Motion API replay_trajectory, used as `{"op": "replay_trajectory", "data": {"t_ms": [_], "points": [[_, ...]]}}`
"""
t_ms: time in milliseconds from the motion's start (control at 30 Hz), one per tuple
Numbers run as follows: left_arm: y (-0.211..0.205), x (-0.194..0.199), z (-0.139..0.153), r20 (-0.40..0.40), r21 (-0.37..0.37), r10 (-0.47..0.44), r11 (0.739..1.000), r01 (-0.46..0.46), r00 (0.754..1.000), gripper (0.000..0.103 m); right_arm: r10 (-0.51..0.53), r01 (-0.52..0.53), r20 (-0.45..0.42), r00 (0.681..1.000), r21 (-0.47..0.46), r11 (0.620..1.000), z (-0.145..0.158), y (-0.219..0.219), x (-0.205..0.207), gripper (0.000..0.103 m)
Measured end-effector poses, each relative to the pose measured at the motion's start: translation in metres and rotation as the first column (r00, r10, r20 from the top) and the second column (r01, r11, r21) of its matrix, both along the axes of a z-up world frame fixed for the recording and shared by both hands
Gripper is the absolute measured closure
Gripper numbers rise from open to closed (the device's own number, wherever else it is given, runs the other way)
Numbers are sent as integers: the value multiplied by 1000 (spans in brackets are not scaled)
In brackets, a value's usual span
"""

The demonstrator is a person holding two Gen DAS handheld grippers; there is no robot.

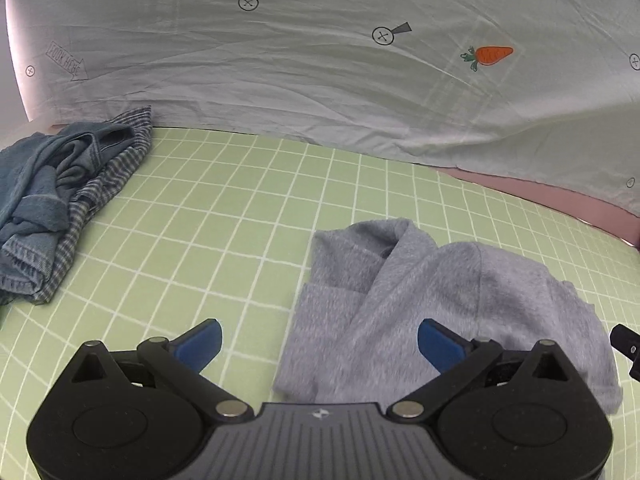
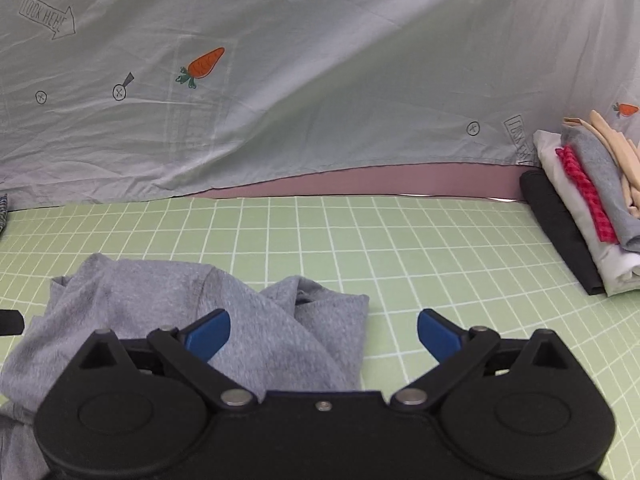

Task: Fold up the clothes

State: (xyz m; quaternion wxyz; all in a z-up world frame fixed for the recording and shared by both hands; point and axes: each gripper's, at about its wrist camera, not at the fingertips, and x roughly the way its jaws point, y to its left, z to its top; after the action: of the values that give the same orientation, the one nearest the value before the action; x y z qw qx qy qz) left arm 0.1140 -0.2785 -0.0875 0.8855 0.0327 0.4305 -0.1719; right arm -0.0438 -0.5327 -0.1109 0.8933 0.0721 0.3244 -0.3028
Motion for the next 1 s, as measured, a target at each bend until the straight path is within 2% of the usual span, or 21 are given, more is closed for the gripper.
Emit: {"op": "replay_trajectory", "data": {"t_ms": [100, 300, 500, 667, 867, 1000], "points": [[24, -30, -4, -32, 19, 10, 1000, -9, 999, 0, 8, -7, -31, 999, 5, 1000, -4, 6, -32, 2], [64, -84, -24, -120, 53, 46, 998, -40, 992, 0, -22, 33, -109, 994, 95, 995, -31, 27, -104, 2], [90, -128, -40, -196, 39, 35, 999, -28, 980, 0, -3, 32, -173, 985, 164, 986, -52, 54, -157, 2], [89, -157, -43, -213, 4, -59, 998, 61, 975, 0, 13, 30, -201, 980, 211, 977, -63, 69, -181, 2], [82, -174, -46, -194, -10, -136, 991, 137, 971, 2, 39, 9, -213, 976, 219, 976, -66, 82, -193, 2], [83, -177, -49, -185, 7, -144, 989, 148, 972, 15, 39, 11, -211, 977, 229, 973, -67, 83, -200, 2]]}}
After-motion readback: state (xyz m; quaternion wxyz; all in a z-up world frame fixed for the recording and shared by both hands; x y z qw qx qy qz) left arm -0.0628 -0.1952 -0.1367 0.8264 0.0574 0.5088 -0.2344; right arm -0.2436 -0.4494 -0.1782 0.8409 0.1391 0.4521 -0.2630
